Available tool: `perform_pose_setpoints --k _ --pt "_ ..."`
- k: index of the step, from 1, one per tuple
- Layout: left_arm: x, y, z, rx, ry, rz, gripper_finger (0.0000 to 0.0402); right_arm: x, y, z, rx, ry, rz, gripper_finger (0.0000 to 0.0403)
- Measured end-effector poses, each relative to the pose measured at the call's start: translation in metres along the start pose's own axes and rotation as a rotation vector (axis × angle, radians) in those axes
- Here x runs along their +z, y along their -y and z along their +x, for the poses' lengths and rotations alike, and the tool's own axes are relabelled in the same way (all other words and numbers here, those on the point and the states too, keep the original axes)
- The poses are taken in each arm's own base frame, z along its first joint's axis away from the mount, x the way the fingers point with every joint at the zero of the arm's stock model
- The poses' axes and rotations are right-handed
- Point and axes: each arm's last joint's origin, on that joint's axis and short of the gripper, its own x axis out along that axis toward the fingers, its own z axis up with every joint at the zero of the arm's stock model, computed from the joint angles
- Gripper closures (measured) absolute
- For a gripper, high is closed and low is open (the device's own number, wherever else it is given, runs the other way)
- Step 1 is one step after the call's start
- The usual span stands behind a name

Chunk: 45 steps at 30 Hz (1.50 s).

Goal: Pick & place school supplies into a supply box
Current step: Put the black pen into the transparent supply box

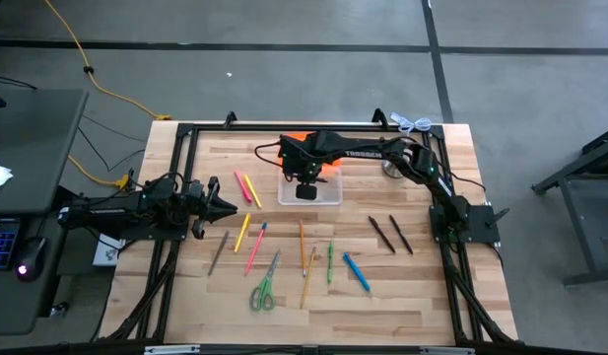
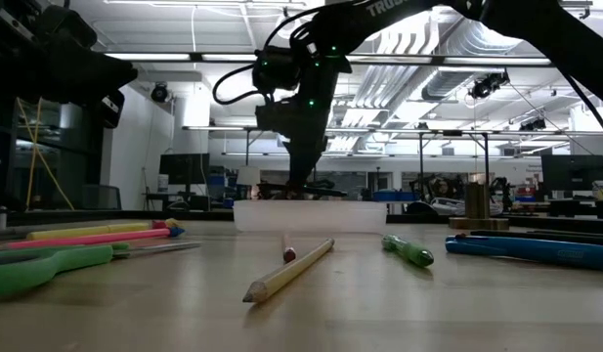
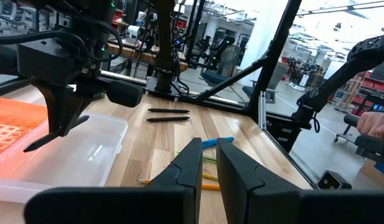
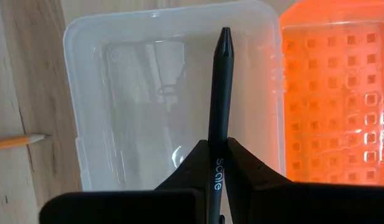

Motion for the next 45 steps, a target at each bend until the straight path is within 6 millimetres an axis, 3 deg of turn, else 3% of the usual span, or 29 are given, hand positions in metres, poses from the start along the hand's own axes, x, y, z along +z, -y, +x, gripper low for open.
perform_pose_setpoints --k 7,14,22,45 --pt "0.0 0.0 0.0 0.0 0.0 0.0 0.0325 0.0 0.0 0.002 0.005 -0.001 0.011 0.0389" --pt "0.0 0.0 0.0 0.0 0.0 0.0 0.0325 -0.005 -0.002 0.021 0.017 -0.009 0.023 0.0389" --pt "0.0 0.0 0.0 0.001 0.001 0.0 0.0325 -0.024 -0.006 0.046 0.005 -0.085 0.027 0.0389" --pt "0.0 0.0 0.0 0.002 0.001 0.0 0.0325 -0.021 -0.007 0.047 0.063 -0.041 0.029 0.0373"
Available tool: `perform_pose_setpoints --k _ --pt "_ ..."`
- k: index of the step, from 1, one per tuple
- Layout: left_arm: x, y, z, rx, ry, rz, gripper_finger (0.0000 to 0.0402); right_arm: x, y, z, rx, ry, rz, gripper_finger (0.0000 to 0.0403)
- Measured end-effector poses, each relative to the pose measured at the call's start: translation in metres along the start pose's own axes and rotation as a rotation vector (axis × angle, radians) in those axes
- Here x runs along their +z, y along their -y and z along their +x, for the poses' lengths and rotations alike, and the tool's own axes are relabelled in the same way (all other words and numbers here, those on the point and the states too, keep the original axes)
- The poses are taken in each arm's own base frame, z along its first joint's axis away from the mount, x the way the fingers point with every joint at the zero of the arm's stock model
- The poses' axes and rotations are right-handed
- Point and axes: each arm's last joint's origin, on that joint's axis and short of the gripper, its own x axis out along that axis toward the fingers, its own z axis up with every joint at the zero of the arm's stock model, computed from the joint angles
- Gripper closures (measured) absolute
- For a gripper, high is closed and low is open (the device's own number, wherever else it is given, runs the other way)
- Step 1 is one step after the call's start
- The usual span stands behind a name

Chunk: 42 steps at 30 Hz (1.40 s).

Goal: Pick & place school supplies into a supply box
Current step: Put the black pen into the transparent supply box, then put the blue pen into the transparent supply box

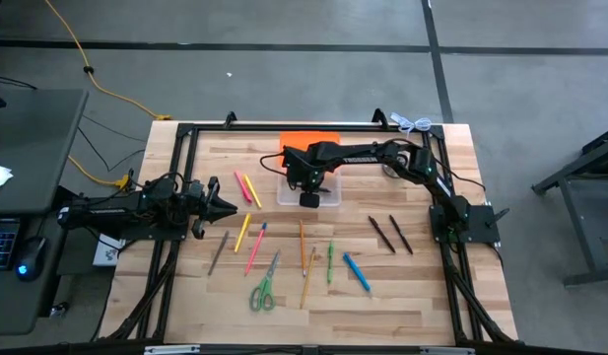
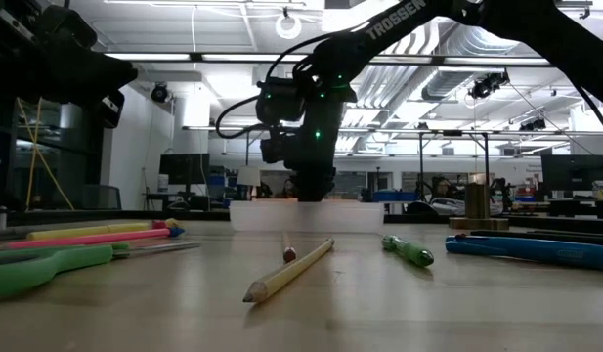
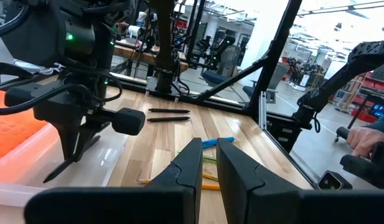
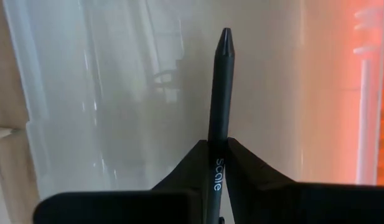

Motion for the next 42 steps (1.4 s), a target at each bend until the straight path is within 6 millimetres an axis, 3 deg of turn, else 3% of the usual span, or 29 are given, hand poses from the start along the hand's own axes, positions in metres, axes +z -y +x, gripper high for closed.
perform_pose_setpoints --k 19,35,42 --pt "0.0 0.0 0.0 0.005 0.001 0.0 0.0325 0.0 0.0 0.0 0.001 -0.001 -0.002 0.0335" --pt "0.0 0.0 0.0 0.003 0.0 0.0 0.0325 0.008 0.001 -0.018 0.002 0.0 -0.002 0.0336" --pt "0.0 0.0 0.0 0.003 0.0 0.0 0.0325 0.012 0.0 -0.035 0.009 -0.028 0.021 0.0336"
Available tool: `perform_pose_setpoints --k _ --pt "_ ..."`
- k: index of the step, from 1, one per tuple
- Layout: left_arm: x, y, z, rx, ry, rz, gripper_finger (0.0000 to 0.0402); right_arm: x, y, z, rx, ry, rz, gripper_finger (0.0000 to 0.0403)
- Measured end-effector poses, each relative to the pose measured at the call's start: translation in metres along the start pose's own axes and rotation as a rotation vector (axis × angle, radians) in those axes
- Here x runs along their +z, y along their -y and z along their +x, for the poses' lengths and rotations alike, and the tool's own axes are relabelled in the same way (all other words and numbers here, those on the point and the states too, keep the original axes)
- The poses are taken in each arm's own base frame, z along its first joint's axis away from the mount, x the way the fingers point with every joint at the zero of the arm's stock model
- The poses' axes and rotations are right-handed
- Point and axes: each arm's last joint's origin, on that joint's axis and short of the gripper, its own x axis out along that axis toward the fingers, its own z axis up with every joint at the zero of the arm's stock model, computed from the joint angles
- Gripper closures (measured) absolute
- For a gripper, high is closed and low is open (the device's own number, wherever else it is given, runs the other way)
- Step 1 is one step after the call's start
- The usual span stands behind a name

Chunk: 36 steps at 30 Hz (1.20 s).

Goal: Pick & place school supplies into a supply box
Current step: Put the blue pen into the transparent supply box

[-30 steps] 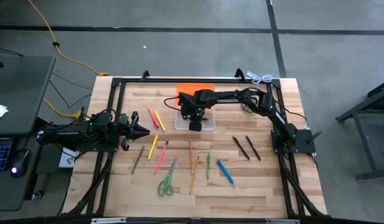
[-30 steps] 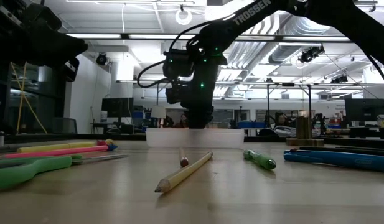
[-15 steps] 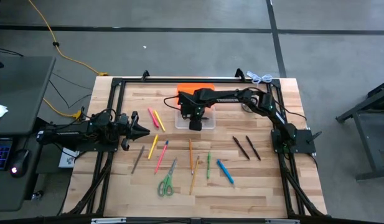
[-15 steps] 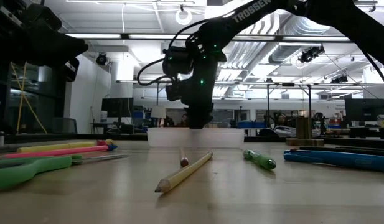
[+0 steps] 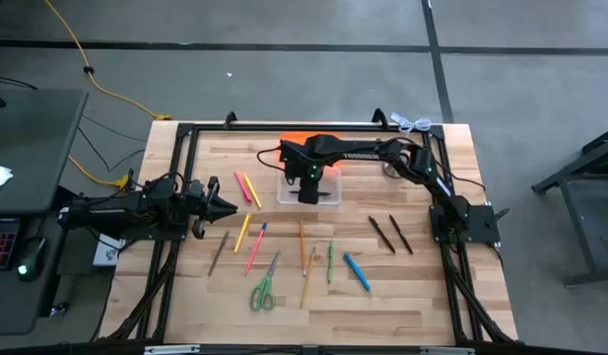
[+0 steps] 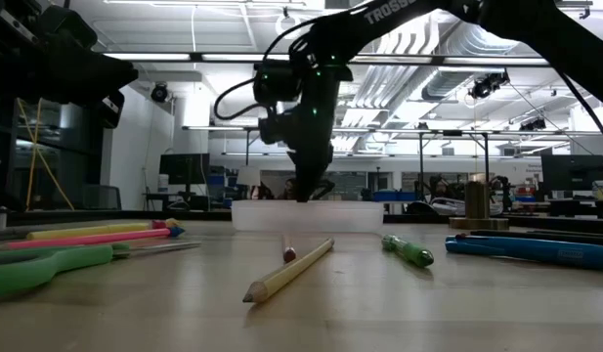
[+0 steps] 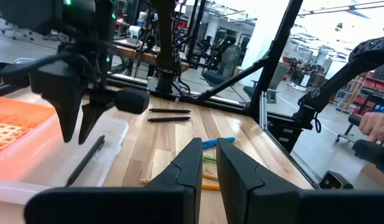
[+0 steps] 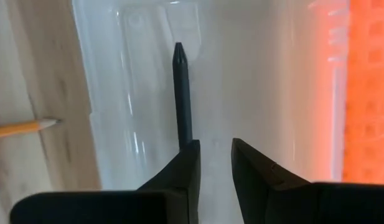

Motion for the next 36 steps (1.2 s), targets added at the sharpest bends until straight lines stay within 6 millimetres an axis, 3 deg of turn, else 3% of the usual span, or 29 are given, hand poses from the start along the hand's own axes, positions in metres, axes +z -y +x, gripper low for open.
perform_pose_setpoints --k 15,29,36 --pt "0.0 0.0 0.0 -0.001 0.0 0.0 0.0325 0.012 -0.012 -0.062 0.217 0.016 0.017 0.0336" --pt "0.0 0.0 0.0 -0.001 0.0 0.0 0.0325 0.001 -0.056 -0.103 0.249 -0.128 -0.063 0.0336" --pt "0.0 0.0 0.0 -0.001 0.0 0.0 0.0325 -0.007 -0.082 -0.133 0.261 -0.071 -0.11 0.0336"
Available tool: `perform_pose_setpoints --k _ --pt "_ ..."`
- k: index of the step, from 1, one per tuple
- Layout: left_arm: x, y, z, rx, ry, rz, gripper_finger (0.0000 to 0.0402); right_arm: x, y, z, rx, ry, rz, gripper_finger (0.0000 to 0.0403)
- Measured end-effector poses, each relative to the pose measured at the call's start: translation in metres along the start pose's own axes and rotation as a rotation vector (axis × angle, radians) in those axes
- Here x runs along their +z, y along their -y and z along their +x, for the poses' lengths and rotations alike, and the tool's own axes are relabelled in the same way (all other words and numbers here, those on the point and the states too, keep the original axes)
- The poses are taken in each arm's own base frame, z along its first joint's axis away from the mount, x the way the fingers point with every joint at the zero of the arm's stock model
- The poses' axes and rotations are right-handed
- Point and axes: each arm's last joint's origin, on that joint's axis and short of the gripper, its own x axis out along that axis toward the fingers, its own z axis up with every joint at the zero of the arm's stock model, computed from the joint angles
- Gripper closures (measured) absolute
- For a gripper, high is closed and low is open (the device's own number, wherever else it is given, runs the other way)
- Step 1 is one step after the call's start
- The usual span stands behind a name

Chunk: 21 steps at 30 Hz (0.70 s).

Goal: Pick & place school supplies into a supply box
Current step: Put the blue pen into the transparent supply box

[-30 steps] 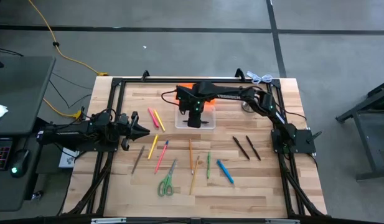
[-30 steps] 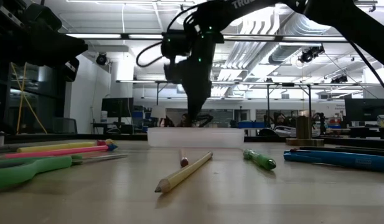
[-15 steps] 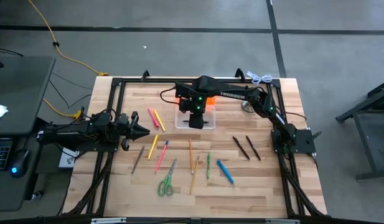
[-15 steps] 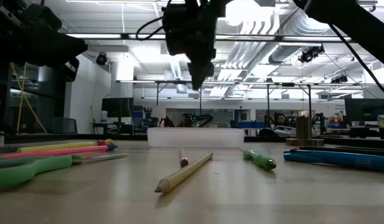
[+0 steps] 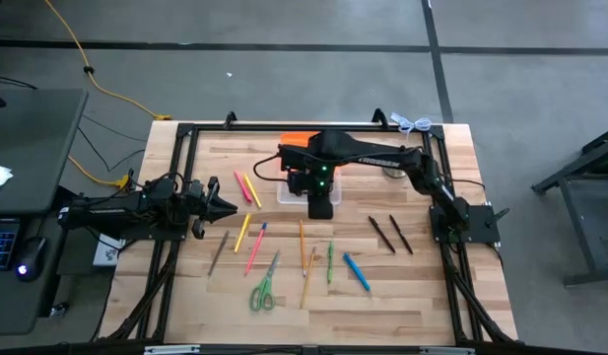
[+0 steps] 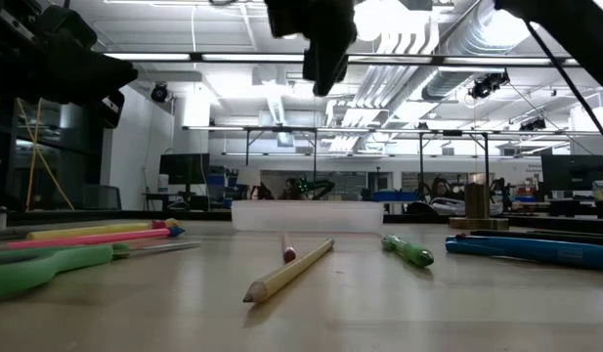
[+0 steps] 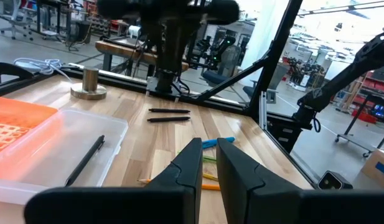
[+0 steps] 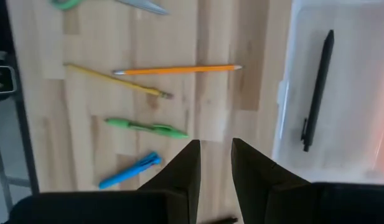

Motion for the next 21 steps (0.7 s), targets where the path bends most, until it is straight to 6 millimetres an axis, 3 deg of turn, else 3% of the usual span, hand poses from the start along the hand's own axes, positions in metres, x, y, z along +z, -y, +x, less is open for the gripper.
perform_pose_setpoints --k 7,13,21 --pt "0.0 0.0 0.0 0.0 0.0 0.0 0.0325 -0.013 -0.033 -0.029 0.006 0.07 0.016 0.0336" --pt "0.0 0.0 0.0 0.0 0.0 0.0 0.0325 -0.022 -0.059 -0.043 0.005 0.103 0.02 0.0336" --pt "0.0 0.0 0.0 0.0 0.0 -0.001 0.0325 -0.028 -0.089 -0.042 -0.002 0.1 0.006 0.0336"
